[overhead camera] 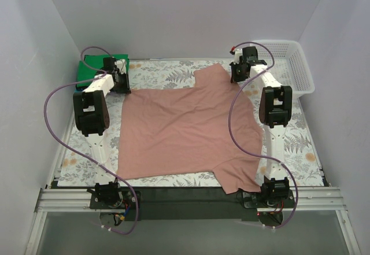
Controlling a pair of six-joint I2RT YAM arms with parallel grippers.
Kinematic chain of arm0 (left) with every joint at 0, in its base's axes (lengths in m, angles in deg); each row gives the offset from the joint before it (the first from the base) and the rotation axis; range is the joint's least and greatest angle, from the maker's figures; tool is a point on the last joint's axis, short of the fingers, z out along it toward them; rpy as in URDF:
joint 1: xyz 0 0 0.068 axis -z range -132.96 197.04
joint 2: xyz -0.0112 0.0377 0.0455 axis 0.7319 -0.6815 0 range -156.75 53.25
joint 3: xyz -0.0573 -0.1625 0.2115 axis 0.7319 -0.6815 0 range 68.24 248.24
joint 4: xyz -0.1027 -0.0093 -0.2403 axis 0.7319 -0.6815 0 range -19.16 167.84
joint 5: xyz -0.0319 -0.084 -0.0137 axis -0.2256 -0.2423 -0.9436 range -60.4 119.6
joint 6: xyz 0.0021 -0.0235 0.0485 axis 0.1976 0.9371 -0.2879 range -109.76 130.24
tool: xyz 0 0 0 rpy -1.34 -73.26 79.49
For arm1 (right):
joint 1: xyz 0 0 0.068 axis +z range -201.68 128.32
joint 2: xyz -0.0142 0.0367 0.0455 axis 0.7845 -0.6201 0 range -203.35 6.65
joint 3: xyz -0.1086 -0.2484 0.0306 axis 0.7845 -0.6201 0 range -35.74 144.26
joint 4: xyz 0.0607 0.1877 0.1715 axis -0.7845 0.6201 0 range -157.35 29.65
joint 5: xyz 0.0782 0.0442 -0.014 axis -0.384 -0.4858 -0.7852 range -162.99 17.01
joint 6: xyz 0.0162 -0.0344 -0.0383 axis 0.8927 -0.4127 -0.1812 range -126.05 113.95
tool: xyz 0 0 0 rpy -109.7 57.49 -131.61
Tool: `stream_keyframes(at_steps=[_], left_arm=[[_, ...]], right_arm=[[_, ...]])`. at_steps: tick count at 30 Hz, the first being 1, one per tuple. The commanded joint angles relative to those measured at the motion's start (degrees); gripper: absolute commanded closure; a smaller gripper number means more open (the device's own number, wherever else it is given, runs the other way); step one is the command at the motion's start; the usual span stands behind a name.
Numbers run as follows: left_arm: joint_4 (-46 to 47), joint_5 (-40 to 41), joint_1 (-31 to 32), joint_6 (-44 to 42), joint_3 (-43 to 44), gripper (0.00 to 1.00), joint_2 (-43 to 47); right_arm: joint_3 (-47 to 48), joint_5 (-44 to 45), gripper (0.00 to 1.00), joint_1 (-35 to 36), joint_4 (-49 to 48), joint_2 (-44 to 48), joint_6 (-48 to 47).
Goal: Fold and stack the t-shirts
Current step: Flatten the tshirt out, then fold the tshirt
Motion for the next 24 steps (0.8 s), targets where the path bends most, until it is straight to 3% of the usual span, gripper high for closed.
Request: stream_keyframes(at_steps=[1,5,24], left_arm=[[0.1,-0.6,1.0,0.2,-0.3,0.81,2.8],[0.6,0.4,1.0,0.4,-0.1,0.99,3.7],[11.1,2.6,0.5,-2.7,-13.3,1.00,17.6]], right_arm=[[-0.1,-1.9,0.99,-0.9,0.9,5.3,-1.3],[0.2,-3.4,0.99,-1.2,0.8,6.2,-1.3],[-2.2,-6.9,0.99,-2.7,0.7,11.0,-2.0]])
